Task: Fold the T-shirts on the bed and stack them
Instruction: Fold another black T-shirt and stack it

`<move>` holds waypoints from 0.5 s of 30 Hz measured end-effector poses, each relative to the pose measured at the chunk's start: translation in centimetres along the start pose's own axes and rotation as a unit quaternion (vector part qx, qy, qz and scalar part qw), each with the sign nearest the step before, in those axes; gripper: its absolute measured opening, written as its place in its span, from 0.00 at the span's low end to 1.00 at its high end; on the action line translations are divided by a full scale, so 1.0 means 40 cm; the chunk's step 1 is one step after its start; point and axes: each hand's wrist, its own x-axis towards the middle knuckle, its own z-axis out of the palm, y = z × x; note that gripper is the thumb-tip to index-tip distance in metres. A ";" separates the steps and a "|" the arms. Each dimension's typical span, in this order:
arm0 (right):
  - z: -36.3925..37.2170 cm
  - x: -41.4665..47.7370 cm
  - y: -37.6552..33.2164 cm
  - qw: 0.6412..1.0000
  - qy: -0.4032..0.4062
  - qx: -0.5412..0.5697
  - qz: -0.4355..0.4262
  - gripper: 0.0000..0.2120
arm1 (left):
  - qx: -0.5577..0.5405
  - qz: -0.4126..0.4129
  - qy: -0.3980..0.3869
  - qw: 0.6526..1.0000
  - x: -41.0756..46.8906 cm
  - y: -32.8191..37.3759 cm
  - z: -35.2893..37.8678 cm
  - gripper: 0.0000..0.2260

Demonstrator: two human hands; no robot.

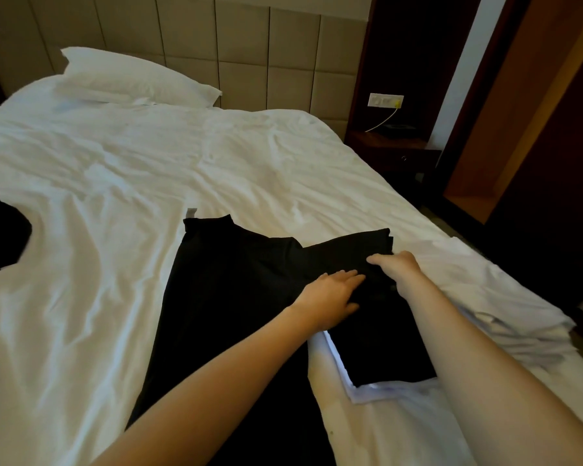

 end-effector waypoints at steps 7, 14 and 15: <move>-0.024 0.009 0.001 0.996 0.055 -0.025 -0.064 0.15 | -0.111 -0.012 0.043 0.993 0.001 0.027 -0.018 0.23; -0.044 -0.060 0.043 0.988 0.073 -0.122 -0.057 0.23 | -0.075 -0.082 0.002 0.994 -0.100 0.036 -0.018 0.30; -0.041 -0.088 0.038 0.980 0.092 -0.150 -0.091 0.23 | -0.090 -0.091 0.014 0.992 -0.127 0.036 -0.028 0.31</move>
